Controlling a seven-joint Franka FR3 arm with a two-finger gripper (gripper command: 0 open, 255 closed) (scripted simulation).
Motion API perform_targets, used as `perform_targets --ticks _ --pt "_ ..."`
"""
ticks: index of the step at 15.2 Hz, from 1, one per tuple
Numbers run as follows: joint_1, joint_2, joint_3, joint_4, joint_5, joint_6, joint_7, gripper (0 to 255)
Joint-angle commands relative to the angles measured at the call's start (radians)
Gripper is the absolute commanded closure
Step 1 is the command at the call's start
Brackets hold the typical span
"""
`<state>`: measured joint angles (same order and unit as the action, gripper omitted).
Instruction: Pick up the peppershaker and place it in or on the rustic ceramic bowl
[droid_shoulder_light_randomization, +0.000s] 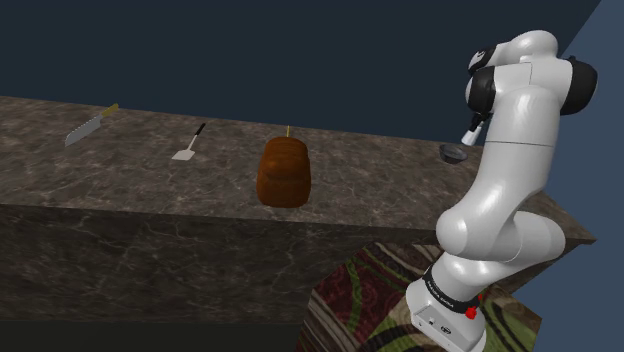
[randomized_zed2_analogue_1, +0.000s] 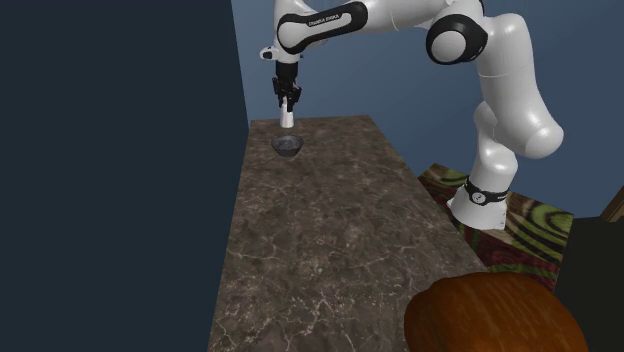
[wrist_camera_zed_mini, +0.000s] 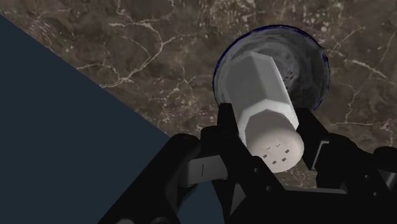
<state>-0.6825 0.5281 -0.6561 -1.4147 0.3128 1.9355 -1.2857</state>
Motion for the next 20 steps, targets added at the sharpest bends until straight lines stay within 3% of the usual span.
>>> perform_targets --ticks 1,3,4,9,13,20 --pt "0.000 0.001 0.000 0.000 0.000 0.001 0.000 255" --pt "0.000 0.001 0.000 0.000 0.000 0.001 0.000 255" --pt "0.000 0.001 0.000 0.000 0.000 0.001 0.000 0" --pt "0.000 0.001 0.000 0.000 0.000 0.001 0.000 0" --pt "-0.004 -0.028 -0.012 0.088 -0.020 -0.109 0.016 0" --pt "-0.004 -0.028 -0.012 0.088 -0.020 -0.109 0.016 0"
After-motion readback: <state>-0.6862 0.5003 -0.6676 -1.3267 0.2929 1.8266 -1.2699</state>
